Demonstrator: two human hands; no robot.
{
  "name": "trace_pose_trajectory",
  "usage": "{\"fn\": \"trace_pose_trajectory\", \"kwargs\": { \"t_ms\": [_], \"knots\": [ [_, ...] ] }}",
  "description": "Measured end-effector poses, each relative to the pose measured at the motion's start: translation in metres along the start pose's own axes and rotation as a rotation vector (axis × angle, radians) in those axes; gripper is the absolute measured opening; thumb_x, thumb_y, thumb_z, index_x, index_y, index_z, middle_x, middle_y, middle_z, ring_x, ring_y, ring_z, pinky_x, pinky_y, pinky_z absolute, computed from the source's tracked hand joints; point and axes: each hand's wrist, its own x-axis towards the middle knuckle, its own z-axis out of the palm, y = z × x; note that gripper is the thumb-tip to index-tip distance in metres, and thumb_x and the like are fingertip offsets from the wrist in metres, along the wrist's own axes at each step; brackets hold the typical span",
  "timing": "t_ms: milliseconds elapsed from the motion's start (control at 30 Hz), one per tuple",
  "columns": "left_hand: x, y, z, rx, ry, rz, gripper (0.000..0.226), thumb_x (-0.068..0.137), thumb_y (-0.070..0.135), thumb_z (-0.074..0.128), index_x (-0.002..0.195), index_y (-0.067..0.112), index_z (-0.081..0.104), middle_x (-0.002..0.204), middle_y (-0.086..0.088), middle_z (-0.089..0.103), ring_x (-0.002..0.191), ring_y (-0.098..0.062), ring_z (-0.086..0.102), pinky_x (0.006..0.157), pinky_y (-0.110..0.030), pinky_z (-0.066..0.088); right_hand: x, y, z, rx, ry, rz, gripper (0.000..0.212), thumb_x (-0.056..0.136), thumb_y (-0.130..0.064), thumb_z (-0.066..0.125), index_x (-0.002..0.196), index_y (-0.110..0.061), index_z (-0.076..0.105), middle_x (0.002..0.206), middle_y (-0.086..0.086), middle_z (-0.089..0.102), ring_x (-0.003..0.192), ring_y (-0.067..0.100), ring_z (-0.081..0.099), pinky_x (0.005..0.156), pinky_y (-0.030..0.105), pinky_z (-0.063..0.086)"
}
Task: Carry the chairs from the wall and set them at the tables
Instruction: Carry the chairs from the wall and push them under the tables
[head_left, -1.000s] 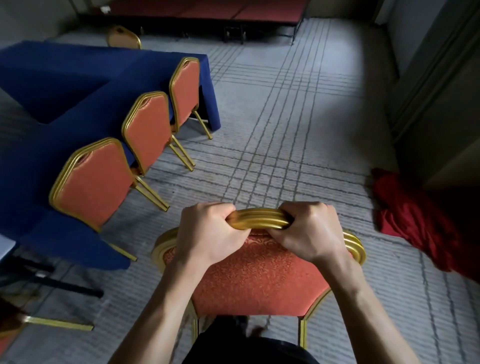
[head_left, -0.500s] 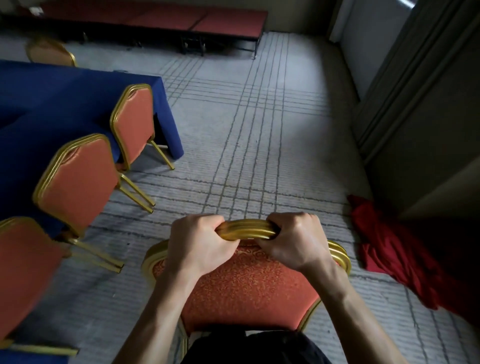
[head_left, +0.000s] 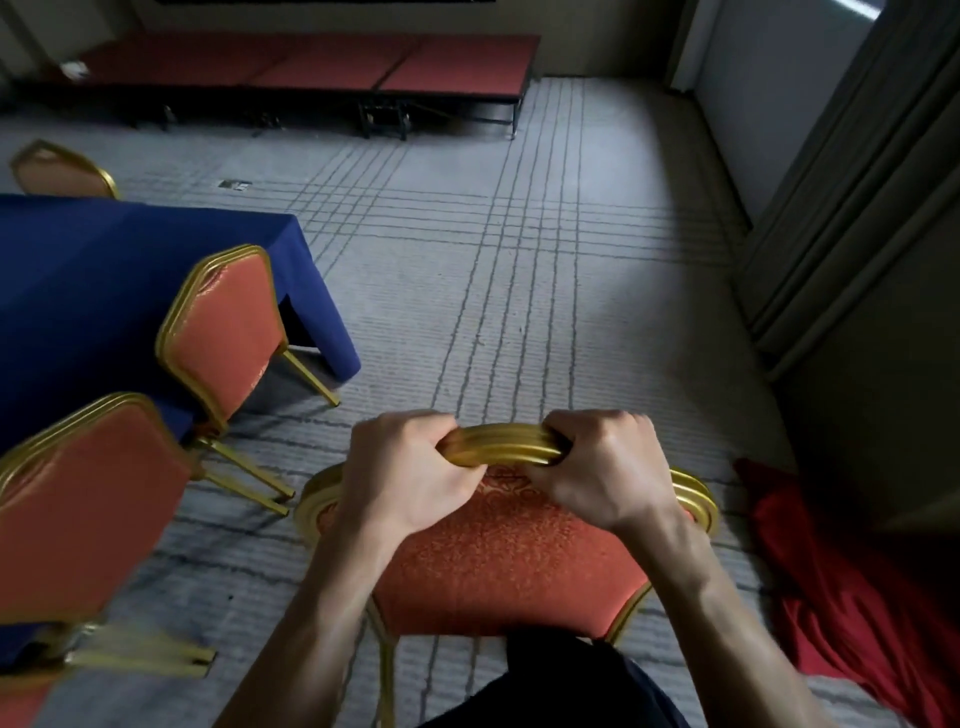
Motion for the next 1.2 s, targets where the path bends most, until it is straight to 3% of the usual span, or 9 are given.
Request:
{"fn": "trace_pose_trajectory", "kwargs": {
  "t_ms": [133,267,433,567,700,933,1100,1200],
  "knots": [
    [0.091,-0.006,0.049,0.043,-0.015,-0.012,0.048,0.066,0.035,0.079,0.053,0.019,0.036,0.048,0.004,0.044,0.045,-0.019,0.045,0.048,-0.029,0.031,0.086,0.065,0.011,0.039,-0.066,0.006,0.046,0.074,-0.067,0.056,0.062,-0.023,0.049,0.057,-0.008,0.053,0.063,0.022,0.061,0.061,0.029,0.036],
    [0.152,-0.01,0.077,0.086,0.003,-0.082,0.045,0.066,0.034,0.078,0.053,0.014,0.04,0.049,0.002,0.046,0.047,-0.02,0.048,0.049,-0.03,0.032,0.155,0.105,0.018,0.086,-0.074,-0.048,0.047,0.072,-0.07,0.049,0.055,-0.029,0.034,0.053,-0.009,0.046,0.062,0.022,0.06,0.062,0.027,0.032],
    [0.235,-0.028,0.11,0.029,0.039,-0.066,0.046,0.066,0.032,0.077,0.055,0.022,0.034,0.053,0.009,0.031,0.048,-0.017,0.043,0.053,-0.026,0.028,0.245,0.149,0.036,0.08,-0.029,-0.12,0.045,0.072,-0.064,0.053,0.055,-0.03,0.027,0.053,-0.009,0.044,0.057,0.023,0.057,0.059,0.027,0.032],
    [0.295,-0.058,0.148,0.043,0.025,-0.147,0.038,0.064,0.042,0.071,0.054,0.021,0.041,0.049,0.002,0.043,0.048,-0.02,0.051,0.052,-0.025,0.031,0.316,0.184,0.067,0.076,-0.025,-0.176,0.038,0.071,-0.058,0.06,0.06,-0.032,0.035,0.057,-0.007,0.058,0.056,0.022,0.06,0.057,0.025,0.032],
    [0.363,-0.102,0.193,0.055,0.034,-0.182,0.037,0.066,0.048,0.064,0.054,0.02,0.044,0.051,-0.001,0.053,0.049,-0.02,0.055,0.053,-0.023,0.029,0.399,0.213,0.101,0.074,-0.054,-0.183,0.033,0.069,-0.055,0.057,0.06,-0.029,0.039,0.055,-0.006,0.058,0.055,0.022,0.059,0.054,0.026,0.033],
    [0.511,-0.171,0.245,-0.006,-0.014,-0.178,0.048,0.066,0.065,0.064,0.059,0.017,0.062,0.057,0.003,0.061,0.056,-0.018,0.06,0.053,-0.029,0.043,0.553,0.257,0.14,0.043,-0.076,-0.147,0.035,0.067,-0.054,0.056,0.058,-0.021,0.045,0.052,-0.005,0.055,0.051,0.021,0.055,0.05,0.03,0.044],
    [0.59,-0.201,0.256,-0.043,0.033,-0.166,0.047,0.067,0.067,0.062,0.061,0.02,0.066,0.058,0.005,0.063,0.056,-0.015,0.061,0.054,-0.025,0.04,0.637,0.275,0.153,0.024,-0.061,-0.161,0.04,0.069,-0.057,0.055,0.059,-0.019,0.05,0.053,-0.004,0.057,0.053,0.023,0.058,0.052,0.03,0.044],
    [0.639,-0.219,0.269,-0.014,0.069,-0.203,0.04,0.065,0.063,0.062,0.058,0.023,0.06,0.056,0.005,0.061,0.053,-0.012,0.056,0.056,-0.021,0.031,0.695,0.29,0.166,0.03,-0.053,-0.171,0.042,0.071,-0.06,0.056,0.058,-0.02,0.048,0.052,-0.004,0.056,0.052,0.023,0.058,0.052,0.03,0.044]
  ]
}}
